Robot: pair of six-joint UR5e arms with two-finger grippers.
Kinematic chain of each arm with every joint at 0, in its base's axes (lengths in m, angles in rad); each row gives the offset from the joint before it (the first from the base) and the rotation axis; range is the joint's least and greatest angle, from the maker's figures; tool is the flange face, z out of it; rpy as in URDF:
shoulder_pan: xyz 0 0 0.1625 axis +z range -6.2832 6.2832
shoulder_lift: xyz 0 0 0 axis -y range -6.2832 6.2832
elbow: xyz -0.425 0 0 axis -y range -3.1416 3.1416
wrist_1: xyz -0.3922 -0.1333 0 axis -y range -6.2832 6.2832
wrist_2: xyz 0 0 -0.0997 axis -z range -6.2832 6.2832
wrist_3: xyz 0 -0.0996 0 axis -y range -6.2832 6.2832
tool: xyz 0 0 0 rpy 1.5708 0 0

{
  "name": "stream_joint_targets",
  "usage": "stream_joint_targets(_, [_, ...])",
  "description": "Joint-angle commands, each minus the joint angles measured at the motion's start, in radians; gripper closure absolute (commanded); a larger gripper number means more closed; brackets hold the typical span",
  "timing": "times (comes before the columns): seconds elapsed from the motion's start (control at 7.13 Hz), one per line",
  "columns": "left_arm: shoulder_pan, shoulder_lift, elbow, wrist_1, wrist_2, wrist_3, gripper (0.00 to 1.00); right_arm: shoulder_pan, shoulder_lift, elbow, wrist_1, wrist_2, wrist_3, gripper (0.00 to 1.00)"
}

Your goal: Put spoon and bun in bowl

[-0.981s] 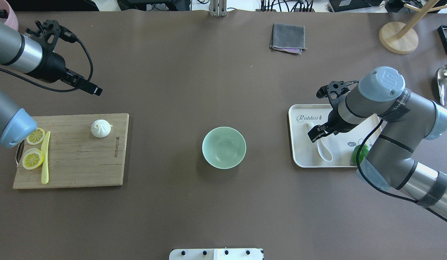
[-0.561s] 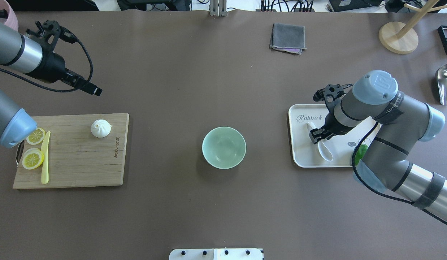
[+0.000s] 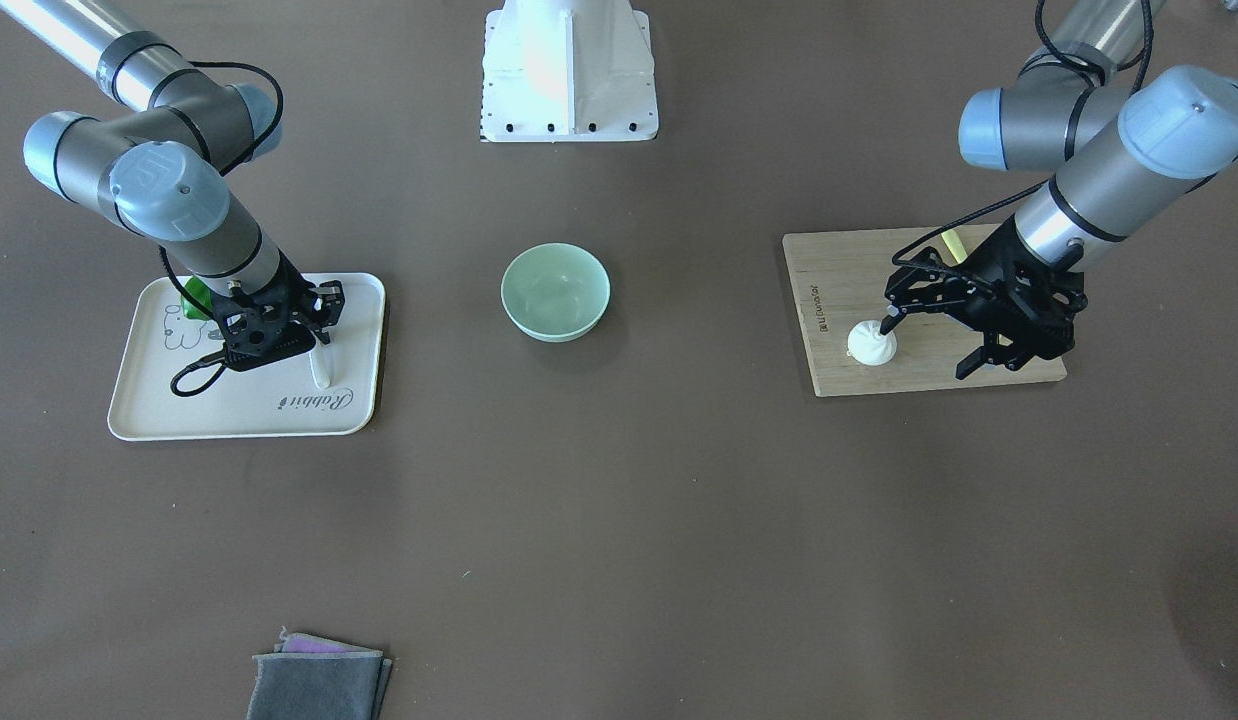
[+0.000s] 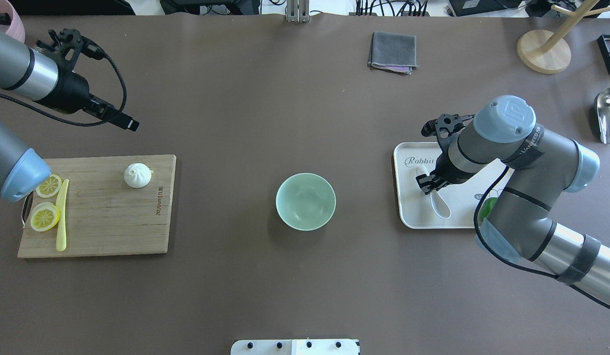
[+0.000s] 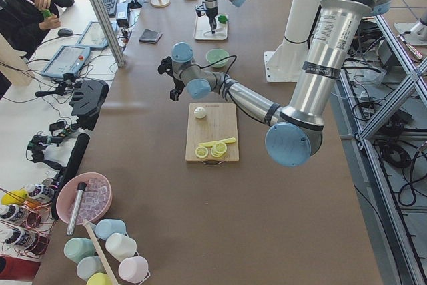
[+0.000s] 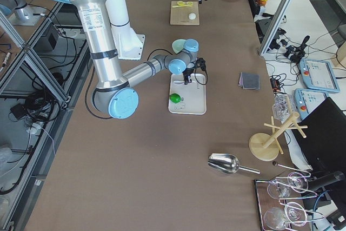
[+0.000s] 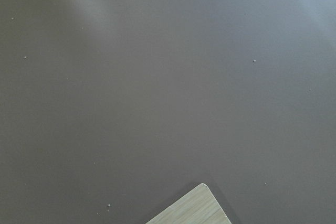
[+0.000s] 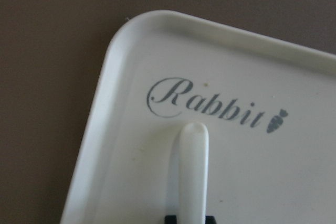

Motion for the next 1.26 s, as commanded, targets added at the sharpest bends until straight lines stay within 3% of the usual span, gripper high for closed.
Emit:
stream_joint_targets(0.0, [0.0, 0.0, 0.002, -0.005, 0.0, -0.001, 0.02, 0.053, 0.034, 0.037, -0.026, 0.014, 0.068, 1.0])
stream_joint_targets(0.42, [0.021, 0.013, 0.047, -0.065, 0.05, -0.003, 0.02, 0.067, 0.215, 0.036, -0.063, 0.016, 0.37, 1.0])
stream_joint_targets(0.7, [0.115, 0.075, 0.054, -0.151, 0.137, -0.015, 0.02, 0.038, 0.281, 0.039, -0.06, 0.01, 0.515, 1.0])
stream_joint_targets(1.12, [0.15, 0.123, 0.058, -0.193, 0.138, -0.015, 0.02, -0.027, 0.332, 0.042, -0.06, -0.038, 0.607, 1.0])
